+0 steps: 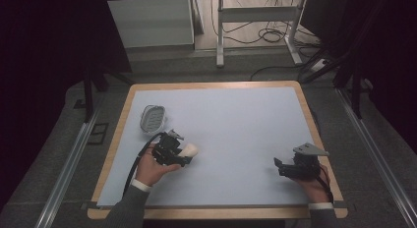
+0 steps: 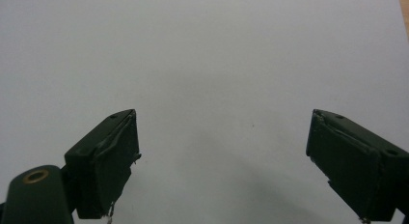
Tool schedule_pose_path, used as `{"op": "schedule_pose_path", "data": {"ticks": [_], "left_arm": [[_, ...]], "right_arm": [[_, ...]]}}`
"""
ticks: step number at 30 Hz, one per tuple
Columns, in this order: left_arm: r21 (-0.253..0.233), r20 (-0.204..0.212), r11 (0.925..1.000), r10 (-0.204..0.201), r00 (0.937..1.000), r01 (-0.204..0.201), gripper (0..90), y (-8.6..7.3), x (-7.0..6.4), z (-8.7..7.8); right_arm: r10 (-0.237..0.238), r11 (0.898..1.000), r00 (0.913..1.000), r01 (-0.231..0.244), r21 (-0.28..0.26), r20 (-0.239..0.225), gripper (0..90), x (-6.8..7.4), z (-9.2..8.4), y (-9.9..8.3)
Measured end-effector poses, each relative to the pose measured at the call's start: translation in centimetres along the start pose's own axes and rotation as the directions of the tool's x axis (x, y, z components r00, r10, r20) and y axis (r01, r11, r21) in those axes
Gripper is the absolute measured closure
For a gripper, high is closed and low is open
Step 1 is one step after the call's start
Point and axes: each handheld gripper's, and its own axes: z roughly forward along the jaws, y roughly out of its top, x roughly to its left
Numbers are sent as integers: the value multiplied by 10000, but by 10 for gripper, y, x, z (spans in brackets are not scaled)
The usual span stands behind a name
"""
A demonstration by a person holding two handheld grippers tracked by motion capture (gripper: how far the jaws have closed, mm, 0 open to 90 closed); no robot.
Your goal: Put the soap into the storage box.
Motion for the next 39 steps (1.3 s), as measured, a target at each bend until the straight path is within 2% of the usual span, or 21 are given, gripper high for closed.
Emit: {"op": "schedule_pose_path", "data": {"ticks": [20,25,31,39], "left_arm": [[-102,-327,9993,-373,9988,370,493,11,26,-14],[-75,-538,9991,-423,9977,419,493,13,30,-16],[-224,-595,9985,-503,9970,490,493,17,35,-21],[-223,-748,9973,-719,9946,704,493,24,49,-24]], "right_arm": [[52,10000,10000,-52,33,-44,110,0,1,0],[61,10000,10000,-61,26,-48,110,0,0,0],[65,10000,10000,-65,16,-36,110,-1,1,0],[64,10000,10000,-64,15,-34,110,-1,1,-1]]}}
